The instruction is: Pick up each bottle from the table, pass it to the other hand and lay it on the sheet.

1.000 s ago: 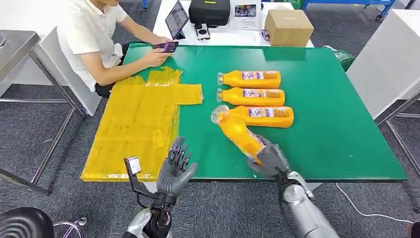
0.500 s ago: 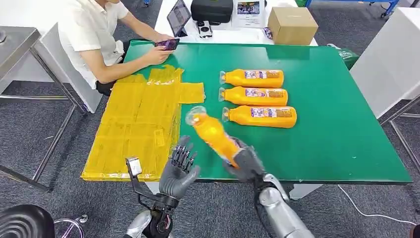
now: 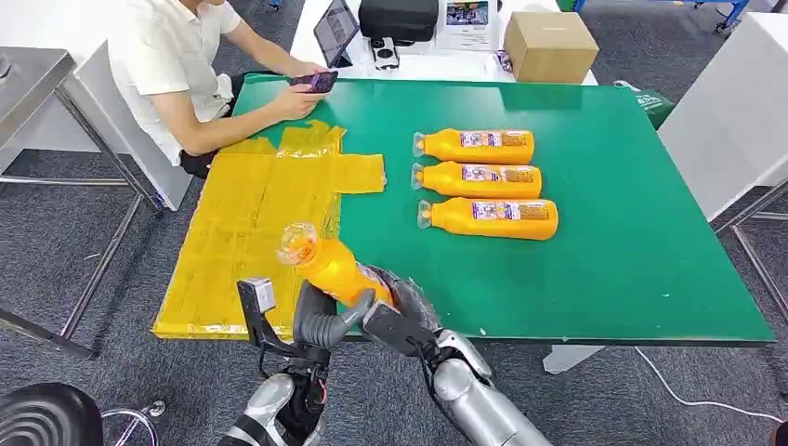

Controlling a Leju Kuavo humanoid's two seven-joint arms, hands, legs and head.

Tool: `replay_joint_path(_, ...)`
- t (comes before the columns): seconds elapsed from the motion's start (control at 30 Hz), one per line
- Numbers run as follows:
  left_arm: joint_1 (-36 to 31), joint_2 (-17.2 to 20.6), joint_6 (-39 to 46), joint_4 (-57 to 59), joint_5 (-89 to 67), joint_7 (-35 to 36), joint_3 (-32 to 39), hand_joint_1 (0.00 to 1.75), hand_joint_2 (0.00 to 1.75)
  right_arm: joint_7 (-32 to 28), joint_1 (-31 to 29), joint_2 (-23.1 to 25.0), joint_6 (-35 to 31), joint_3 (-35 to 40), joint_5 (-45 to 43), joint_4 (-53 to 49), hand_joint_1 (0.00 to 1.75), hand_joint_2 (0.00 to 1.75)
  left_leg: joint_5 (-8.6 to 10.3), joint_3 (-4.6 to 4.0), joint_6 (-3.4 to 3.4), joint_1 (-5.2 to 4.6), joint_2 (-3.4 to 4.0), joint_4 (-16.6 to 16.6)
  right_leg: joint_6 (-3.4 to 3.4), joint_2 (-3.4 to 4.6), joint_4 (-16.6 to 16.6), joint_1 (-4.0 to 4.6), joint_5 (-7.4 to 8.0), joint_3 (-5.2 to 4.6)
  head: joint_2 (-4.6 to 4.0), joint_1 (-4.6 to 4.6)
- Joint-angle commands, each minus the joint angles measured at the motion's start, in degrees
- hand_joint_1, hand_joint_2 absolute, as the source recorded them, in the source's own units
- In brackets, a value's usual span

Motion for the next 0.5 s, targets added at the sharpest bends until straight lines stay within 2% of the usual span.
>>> replay_joint_path(0.03, -2.6, -0.1, 0.0, 5.3, -0.3, 0.3, -0.4, 0.0, 1.75, 0.2, -2.0, -0.9, 0.4, 4.2, -0.2, 0.3, 1.75, 1.75, -0.04, 0.13, -0.06, 0.01, 0.01, 0.0, -0.09, 0.02, 0.0, 0.02, -0.04, 0.11, 0.0, 0.0)
replay_joint_path(0.23, -4.1, -0.7, -0.1, 7.3, -0.6, 0.2, 0.9, 0.0, 1.75, 0.1, -2.7, -0.9, -0.2, 8.4, 0.9, -1.7, 1.75, 1.75, -0.11, 0.3, -0.12, 0.01, 0.03, 0.0, -0.18, 0.03, 0.1, 0.02, -0.13, 0.24, 0.0, 0.0)
replay_joint_path(0.33, -3.5, -0.9, -3.1, 4.6, 0.5, -1.3, 1.4, 0.0, 1.75, 1.0, -3.3, -0.5, 1.3, 10.2, -0.1, -0.6, 1.75, 1.75, -0.05, 0.09, -0.06, 0.04, 0.06, 0.0, -0.09, 0.05, 0.0, 0.05, -0.04, 0.05, 0.0, 0.0)
replay_joint_path(0.4, -2.3, -0.7, -6.2, 0.9, 1.5, -1.5, 1.4, 0.0, 1.75, 0.0, -3.8, 0.0, 2.2, 10.7, -1.9, 1.5, 1.75, 1.75, -0.18, 0.39, -0.15, 0.04, 0.06, 0.0, -0.22, 0.06, 0.1, 0.05, -0.19, 0.31, 0.0, 0.0)
replay_joint_path(0.43, -1.9, -0.5, -6.6, -0.3, 1.2, -2.0, 1.5, 0.09, 1.75, -0.5, -3.8, 0.2, 3.3, 10.7, -3.2, 2.0, 1.75, 1.75, -0.16, 0.38, -0.13, 0.03, 0.06, 0.0, -0.2, 0.05, 0.1, 0.04, -0.17, 0.29, 0.0, 0.0)
replay_joint_path(0.47, -1.2, -0.2, -8.8, -1.9, 2.5, -1.8, 1.7, 1.52, 1.75, -0.9, -3.9, 0.0, 3.9, 11.6, -3.1, 2.3, 1.66, 1.75, -0.2, 0.35, -0.13, 0.05, 0.09, 0.1, -0.2, 0.09, 0.1, 0.05, -0.19, 0.27, 0.0, -0.02)
replay_joint_path(0.5, -0.8, 0.0, -9.9, -2.8, 2.6, -2.1, 1.9, 1.75, 1.75, -2.4, -3.4, -0.1, 4.7, 11.4, -4.4, 1.7, 0.68, 1.75, -0.11, 0.19, -0.08, 0.04, 0.07, 0.0, -0.12, 0.06, 0.0, 0.04, -0.1, 0.13, 0.0, -0.02)
